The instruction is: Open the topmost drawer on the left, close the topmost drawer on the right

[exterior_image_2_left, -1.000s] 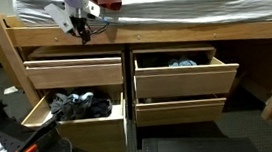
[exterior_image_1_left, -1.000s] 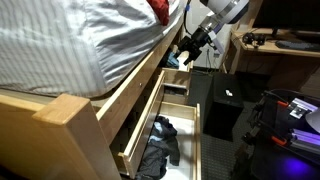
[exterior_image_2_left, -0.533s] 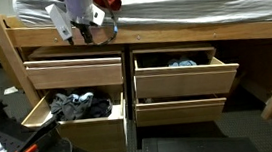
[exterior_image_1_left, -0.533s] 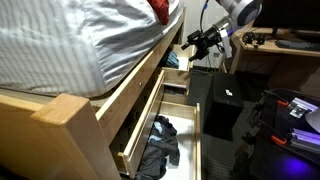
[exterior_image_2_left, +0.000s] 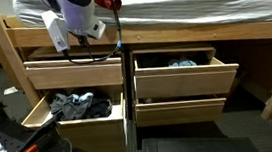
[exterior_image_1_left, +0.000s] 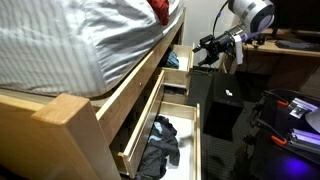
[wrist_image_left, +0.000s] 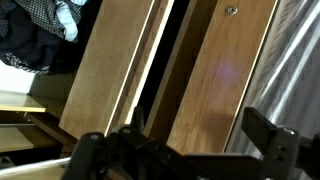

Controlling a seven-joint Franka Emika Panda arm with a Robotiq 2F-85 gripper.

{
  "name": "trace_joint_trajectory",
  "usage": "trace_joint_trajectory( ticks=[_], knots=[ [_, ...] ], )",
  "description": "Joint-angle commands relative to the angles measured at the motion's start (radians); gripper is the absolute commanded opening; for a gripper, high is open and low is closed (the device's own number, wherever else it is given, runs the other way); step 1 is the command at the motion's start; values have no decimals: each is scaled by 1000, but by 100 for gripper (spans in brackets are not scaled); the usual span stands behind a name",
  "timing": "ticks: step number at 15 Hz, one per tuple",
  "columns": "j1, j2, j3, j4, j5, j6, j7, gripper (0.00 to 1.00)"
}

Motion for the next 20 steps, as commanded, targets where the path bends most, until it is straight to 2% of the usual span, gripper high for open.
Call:
trace_joint_trajectory(
  ticks=[1, 6, 7, 9, 12, 14, 20],
  knots=[
    [148, 115, -111, 53, -29, -91, 49, 100],
    [294, 375, -128, 204, -69, -260, 144, 100],
    [306, 265, -152, 116, -21, -220, 102, 100],
    [339, 320, -161, 147, -18, -229, 105, 100],
    [338, 299, -177, 144, -19, -226, 105, 100],
    [366, 287, -188, 144, 91, -119, 46, 100],
    [468, 433, -251, 288, 306, 206, -17, 100]
  ],
)
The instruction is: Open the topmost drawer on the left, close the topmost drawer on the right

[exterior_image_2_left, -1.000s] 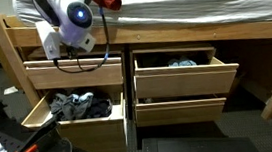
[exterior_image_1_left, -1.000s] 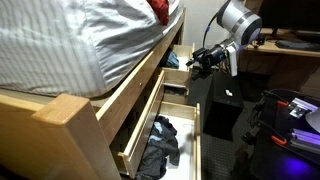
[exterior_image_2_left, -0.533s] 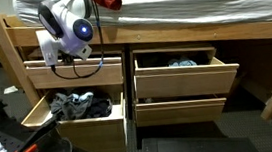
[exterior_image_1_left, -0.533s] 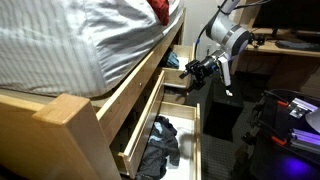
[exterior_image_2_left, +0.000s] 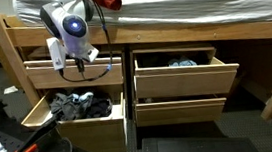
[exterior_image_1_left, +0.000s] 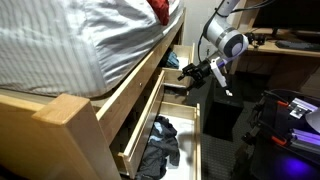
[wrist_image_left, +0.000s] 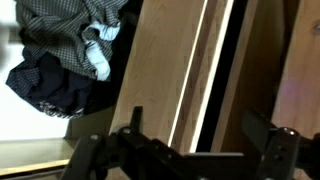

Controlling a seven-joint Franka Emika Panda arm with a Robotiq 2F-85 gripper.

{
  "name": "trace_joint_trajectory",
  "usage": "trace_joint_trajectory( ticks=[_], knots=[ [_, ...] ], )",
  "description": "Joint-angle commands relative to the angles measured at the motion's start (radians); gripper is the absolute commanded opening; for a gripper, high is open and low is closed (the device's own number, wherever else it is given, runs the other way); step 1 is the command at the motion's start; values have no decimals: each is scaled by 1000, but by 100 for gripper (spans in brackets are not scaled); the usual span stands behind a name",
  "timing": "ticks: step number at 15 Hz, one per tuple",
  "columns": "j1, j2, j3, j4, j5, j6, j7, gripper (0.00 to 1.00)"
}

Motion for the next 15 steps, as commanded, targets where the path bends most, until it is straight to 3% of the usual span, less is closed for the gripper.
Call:
trace_joint_trajectory(
  ticks=[1, 2, 6, 14, 15],
  knots=[
    [75, 87, -48, 95, 109, 174, -43, 100],
    [49, 45, -39, 45, 54, 88, -9, 100],
    [92, 83, -59, 81, 68, 174, -18, 100],
    [38, 268, -63, 270, 476, -239, -241, 100],
    [62, 196, -72, 209, 401, -168, -182, 100]
  ],
)
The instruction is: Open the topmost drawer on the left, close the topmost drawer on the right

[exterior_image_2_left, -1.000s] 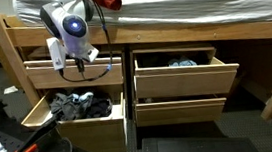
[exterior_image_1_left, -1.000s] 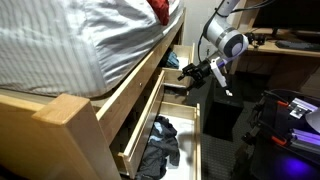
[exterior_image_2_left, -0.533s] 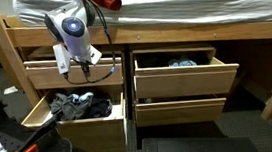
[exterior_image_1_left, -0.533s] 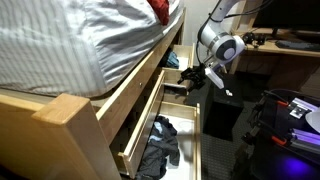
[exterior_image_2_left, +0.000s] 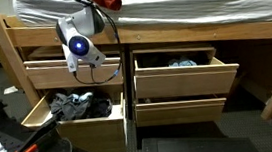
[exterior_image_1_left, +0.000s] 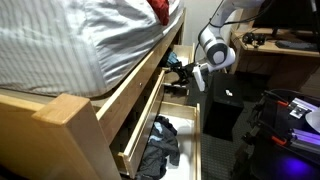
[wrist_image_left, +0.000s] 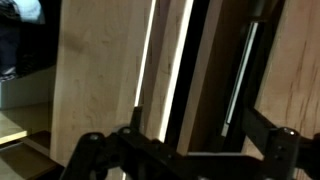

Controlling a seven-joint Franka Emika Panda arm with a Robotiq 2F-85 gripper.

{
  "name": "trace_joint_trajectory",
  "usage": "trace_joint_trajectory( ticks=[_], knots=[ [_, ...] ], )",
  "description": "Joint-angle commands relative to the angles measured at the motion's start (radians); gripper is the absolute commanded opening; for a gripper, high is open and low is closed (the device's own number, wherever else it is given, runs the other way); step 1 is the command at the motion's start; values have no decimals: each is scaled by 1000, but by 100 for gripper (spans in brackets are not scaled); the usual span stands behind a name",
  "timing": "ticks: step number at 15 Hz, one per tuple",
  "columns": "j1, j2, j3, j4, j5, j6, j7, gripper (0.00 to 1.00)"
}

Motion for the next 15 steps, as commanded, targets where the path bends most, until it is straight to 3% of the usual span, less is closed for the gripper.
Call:
trace_joint_trajectory(
  ticks=[1, 5, 9, 12, 13, 15],
  knots=[
    [2, 27, -5, 21, 30, -33, -14, 100],
    [9, 50, -12, 43, 74, -43, -57, 100],
    [78, -12, -26, 68, 108, 167, -83, 100],
    [127, -39, -18, 118, 49, 386, -14, 100],
    [97, -15, -19, 97, 72, 268, -47, 100],
    [132, -35, -21, 115, 59, 353, -18, 100]
  ],
)
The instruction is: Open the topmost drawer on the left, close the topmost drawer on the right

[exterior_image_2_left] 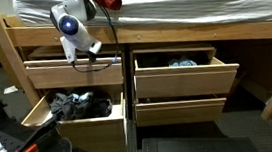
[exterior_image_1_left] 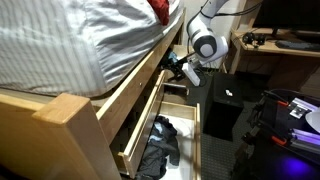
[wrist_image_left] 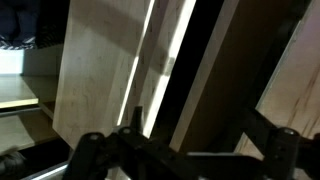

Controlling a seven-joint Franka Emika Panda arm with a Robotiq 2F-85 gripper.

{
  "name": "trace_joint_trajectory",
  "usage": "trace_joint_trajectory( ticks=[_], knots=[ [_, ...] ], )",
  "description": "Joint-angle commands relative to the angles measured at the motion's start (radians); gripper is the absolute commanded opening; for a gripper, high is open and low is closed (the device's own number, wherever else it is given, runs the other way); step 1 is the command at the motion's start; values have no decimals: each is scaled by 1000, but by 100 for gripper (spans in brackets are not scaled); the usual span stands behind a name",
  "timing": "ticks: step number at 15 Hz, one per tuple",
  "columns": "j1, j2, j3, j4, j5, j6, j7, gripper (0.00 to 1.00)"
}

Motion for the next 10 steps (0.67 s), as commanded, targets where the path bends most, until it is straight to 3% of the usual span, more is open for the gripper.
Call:
trace_joint_trajectory(
  ticks=[1, 3, 6, 10],
  knots=[
    [15, -1, -10, 2, -6, 5, 13, 100],
    [10, -14, -13, -21, 7, -32, -3, 100],
    [-78, 20, 42, -14, -180, -155, 215, 100],
    [-156, 73, 31, 2, -439, -343, 485, 100]
  ],
)
